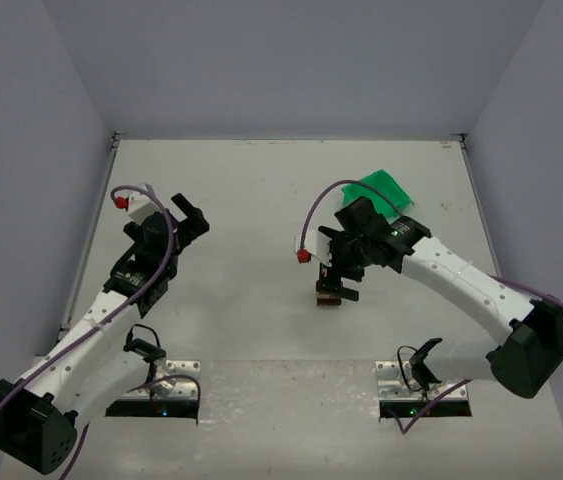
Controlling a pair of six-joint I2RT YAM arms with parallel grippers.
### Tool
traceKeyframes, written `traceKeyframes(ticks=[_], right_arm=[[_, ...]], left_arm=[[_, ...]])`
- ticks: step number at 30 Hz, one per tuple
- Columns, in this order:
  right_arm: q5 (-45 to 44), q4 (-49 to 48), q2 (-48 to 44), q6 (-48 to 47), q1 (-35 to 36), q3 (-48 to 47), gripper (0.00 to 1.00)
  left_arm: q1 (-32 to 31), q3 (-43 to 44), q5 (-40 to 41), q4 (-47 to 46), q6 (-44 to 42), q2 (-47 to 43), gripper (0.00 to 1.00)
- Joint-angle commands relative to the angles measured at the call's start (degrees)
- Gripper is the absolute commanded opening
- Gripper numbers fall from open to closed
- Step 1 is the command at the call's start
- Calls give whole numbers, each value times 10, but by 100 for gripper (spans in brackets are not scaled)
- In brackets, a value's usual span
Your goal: Build the wood block tower
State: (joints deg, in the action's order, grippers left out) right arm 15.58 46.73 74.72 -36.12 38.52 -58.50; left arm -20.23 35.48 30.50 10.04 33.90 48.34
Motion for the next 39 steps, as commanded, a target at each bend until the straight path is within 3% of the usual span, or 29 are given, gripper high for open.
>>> traceKeyframes(ticks=[1, 4, 7, 11, 14, 20, 22, 26, 29, 32, 39], right_arm=[[24, -5, -63, 10, 14, -54, 99], [13, -32, -81, 21, 17, -70, 99], [-72, -100, -77, 65, 17, -97, 99], [-180, -132, -21, 164, 7, -187, 99], [-210, -130, 32, 227, -14, -263, 99], [-146, -136, 86, 366, -94, -321, 99], [-147, -158, 72, 446, -133, -286, 99], [-146, -283, -13, 541, -211, -88, 99], [-143, -306, -54, 594, -272, 37, 99], [-238, -301, -83, 622, -293, 128, 99], [-329, -322, -252, 714, -294, 291, 99]], left_arm=[[6, 8, 7, -13, -1, -20, 100], [6, 12, 3, -10, 0, -24, 100], [6, 28, 2, 8, 4, -14, 100], [6, 55, 7, 34, 1, 7, 100], [6, 67, 26, 45, -4, 20, 100], [7, 70, 33, 30, -18, 35, 100], [7, 74, 12, 24, -27, 43, 100], [8, 56, -24, -10, -42, 48, 100], [10, 36, -35, -32, -38, 52, 100], [12, 33, -16, -21, -18, 61, 100], [12, 10, 6, -17, -1, 14, 100]])
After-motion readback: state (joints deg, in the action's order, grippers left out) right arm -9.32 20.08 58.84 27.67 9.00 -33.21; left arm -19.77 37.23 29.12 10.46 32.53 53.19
